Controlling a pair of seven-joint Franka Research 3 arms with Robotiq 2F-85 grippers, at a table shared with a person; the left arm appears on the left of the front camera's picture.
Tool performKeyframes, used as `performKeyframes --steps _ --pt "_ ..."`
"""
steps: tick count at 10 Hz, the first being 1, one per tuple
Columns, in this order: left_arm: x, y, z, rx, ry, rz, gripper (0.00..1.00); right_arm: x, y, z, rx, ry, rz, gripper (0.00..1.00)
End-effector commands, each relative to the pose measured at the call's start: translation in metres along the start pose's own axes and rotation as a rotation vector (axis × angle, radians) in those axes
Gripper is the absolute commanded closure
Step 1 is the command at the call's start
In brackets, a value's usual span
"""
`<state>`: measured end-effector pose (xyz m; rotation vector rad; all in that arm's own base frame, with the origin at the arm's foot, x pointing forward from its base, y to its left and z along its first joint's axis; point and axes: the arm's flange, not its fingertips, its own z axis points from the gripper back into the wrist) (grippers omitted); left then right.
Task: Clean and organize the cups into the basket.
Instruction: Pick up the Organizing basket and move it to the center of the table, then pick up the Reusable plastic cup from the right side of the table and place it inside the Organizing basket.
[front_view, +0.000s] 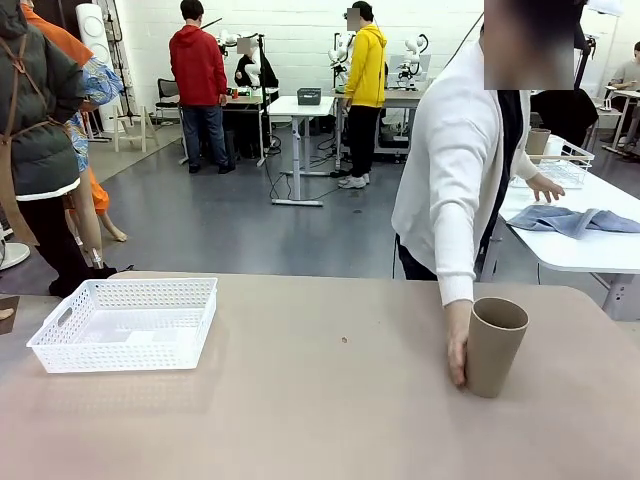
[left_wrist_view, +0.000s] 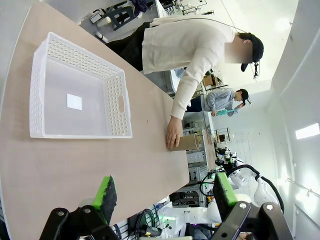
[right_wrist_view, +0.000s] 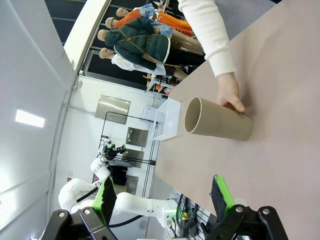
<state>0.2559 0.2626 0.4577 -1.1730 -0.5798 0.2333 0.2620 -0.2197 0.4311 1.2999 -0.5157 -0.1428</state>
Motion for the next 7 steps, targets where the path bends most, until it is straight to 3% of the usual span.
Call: performKeyframes --steps 1,7 --pt "0.0 -0.0004 -0.0008 -0.007 0.006 0.0 0.0 0.0004 -0.0013 -0.0002 -0.007 0.002 -0.002 0.0" --pt "0.0 -0.0004 -0.0008 -0.007 0.006 0.0 0.0 0.0 0.0 0.0 0.0 0.0 0.0 0.0"
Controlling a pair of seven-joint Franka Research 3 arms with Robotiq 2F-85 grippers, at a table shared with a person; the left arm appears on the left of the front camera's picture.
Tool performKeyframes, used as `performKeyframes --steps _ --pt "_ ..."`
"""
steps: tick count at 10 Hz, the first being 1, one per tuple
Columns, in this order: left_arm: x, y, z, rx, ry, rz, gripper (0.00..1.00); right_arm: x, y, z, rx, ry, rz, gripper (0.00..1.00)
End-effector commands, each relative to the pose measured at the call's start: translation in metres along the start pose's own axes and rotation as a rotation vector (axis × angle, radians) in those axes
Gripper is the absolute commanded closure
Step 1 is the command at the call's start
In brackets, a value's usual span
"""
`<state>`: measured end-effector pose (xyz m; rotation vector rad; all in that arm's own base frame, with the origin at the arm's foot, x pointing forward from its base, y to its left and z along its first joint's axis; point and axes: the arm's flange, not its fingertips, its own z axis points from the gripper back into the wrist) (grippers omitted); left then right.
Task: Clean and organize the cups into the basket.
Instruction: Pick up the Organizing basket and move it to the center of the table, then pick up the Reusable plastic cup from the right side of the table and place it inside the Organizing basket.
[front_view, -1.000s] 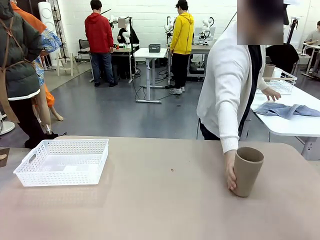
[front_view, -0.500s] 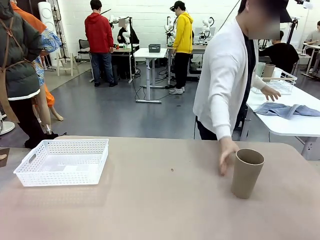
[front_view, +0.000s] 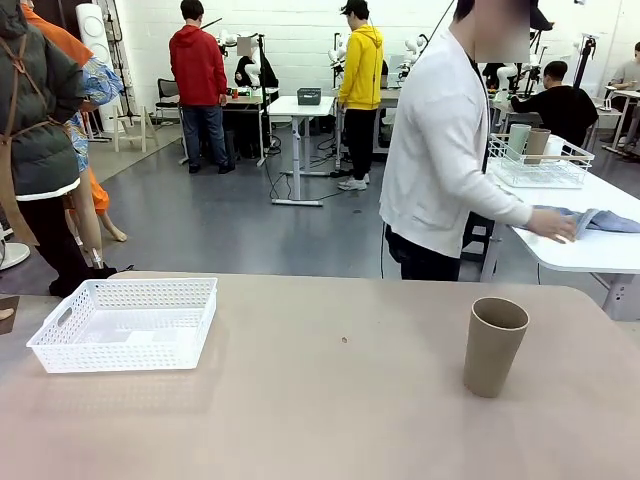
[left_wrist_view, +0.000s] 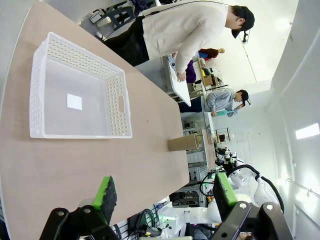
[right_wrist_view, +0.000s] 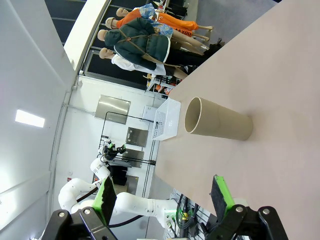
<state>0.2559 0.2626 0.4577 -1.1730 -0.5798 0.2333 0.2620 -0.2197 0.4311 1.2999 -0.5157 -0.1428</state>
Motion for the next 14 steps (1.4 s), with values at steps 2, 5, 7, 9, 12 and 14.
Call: performKeyframes --steps 2,5,7,9,12,14 --pt "0.002 -0.014 -0.012 0.138 0.035 -0.123 0.0 0.006 0.01 -0.016 -0.04 0.03 0.457 0.0" --pt "0.039 -0.054 -0.061 0.581 0.237 -0.357 0.0 0.034 0.008 -0.069 -0.034 0.069 0.75 0.0" --pt "0.052 -0.065 -0.093 0.807 0.282 -0.413 0.0 0.035 -0.005 -0.098 -0.039 0.249 0.926 0.0" --pt "0.055 -0.07 -0.121 0.998 0.302 -0.492 0.0 0.028 -0.023 -0.114 -0.035 0.413 0.99 0.0" --pt "0.075 -0.049 -0.152 1.207 0.337 -0.434 0.0 0.027 -0.047 -0.119 -0.086 0.401 1.024 0.0" --pt "0.071 -0.033 -0.169 1.23 0.363 -0.438 0.0 0.026 -0.032 -0.121 -0.044 0.416 1.0 0.0"
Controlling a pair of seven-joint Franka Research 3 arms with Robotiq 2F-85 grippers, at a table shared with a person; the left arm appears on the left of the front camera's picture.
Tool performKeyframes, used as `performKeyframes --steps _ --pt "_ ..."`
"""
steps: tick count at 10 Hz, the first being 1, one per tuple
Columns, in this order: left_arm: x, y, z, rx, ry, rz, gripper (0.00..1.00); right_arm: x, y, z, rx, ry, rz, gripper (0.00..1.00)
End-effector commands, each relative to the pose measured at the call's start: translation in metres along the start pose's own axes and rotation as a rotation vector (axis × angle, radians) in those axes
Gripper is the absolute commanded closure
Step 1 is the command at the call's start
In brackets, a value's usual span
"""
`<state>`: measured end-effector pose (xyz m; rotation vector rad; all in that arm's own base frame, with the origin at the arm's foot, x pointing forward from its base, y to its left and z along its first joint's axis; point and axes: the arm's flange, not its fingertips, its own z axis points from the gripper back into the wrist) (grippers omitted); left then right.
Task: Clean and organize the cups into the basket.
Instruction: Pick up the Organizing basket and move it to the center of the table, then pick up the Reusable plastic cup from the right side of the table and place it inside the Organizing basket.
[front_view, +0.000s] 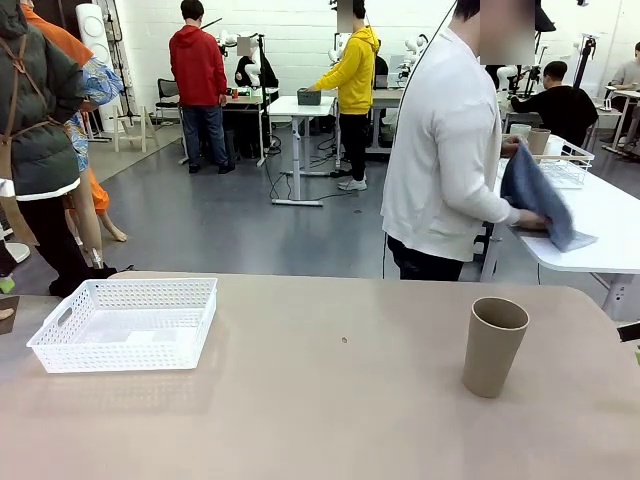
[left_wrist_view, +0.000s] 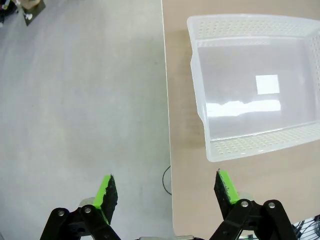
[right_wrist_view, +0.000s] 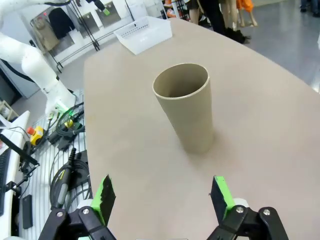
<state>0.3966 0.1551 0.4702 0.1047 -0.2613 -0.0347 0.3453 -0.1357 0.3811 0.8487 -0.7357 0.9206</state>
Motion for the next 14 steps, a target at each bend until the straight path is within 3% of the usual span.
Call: performKeyframes --steps 1,3,10,14 --pt "0.005 -0.009 -0.015 0.036 0.021 -0.002 0.0 0.006 0.005 0.0 0.015 -0.008 -0.005 0.0" --pt "0.006 -0.004 -0.014 -0.011 -0.001 0.017 0.0 0.006 0.005 0.0 0.015 -0.008 -0.005 0.0" --pt "0.005 -0.008 -0.017 0.014 0.032 -0.01 0.0 0.006 0.005 0.0 0.015 -0.008 -0.005 0.0" --pt "0.014 -0.03 -0.006 0.009 0.035 -0.027 0.0 -0.009 -0.014 -0.004 0.109 -0.002 0.128 0.0"
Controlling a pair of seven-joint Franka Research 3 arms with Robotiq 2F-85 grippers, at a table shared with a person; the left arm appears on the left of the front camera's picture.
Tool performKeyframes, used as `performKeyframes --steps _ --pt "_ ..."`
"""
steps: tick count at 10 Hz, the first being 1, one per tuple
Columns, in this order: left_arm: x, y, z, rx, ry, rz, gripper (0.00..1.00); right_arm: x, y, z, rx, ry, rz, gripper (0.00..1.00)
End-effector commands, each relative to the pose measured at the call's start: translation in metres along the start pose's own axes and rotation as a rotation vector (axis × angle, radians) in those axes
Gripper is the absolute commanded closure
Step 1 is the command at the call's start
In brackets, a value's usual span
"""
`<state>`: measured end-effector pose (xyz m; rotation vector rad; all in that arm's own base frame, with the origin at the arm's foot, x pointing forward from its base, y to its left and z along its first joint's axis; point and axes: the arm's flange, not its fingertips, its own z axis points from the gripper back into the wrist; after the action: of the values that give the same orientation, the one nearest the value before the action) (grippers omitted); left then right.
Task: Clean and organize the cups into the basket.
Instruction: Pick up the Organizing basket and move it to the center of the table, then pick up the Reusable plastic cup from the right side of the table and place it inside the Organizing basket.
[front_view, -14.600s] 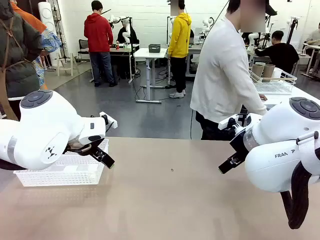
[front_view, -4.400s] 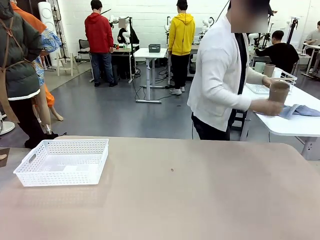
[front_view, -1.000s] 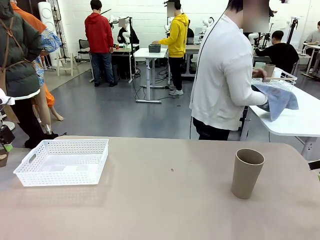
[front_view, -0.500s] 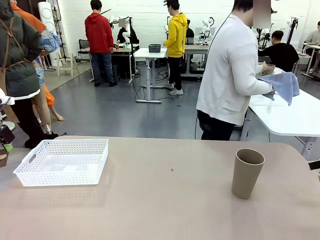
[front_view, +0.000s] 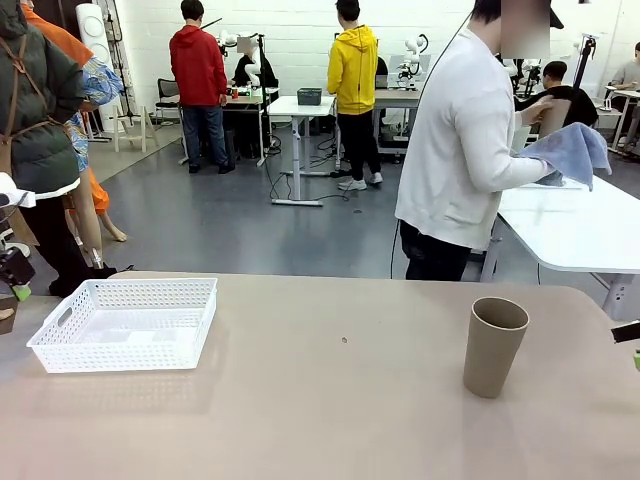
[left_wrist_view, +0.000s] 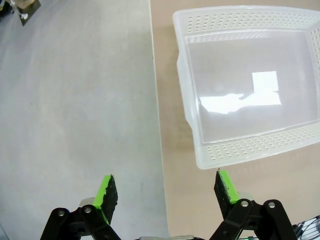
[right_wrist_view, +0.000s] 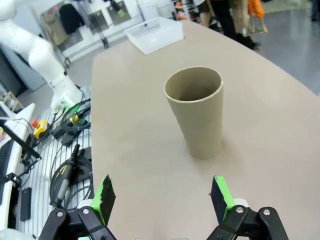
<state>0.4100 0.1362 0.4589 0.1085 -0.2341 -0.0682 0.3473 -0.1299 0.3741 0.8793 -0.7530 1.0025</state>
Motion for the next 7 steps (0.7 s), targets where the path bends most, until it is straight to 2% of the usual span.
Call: performKeyframes --steps 1,4,7 --pt "0.009 -0.019 0.007 0.016 0.017 0.006 0.0 -0.012 -0.016 0.004 0.075 -0.042 0.124 0.0" --pt "0.033 -0.034 0.004 -0.044 0.06 0.038 0.0 -0.027 -0.03 -0.012 0.091 -0.064 0.177 0.0" --pt "0.059 -0.039 -0.013 -0.021 0.097 0.09 0.0 -0.046 -0.044 -0.046 0.132 -0.037 0.138 0.0"
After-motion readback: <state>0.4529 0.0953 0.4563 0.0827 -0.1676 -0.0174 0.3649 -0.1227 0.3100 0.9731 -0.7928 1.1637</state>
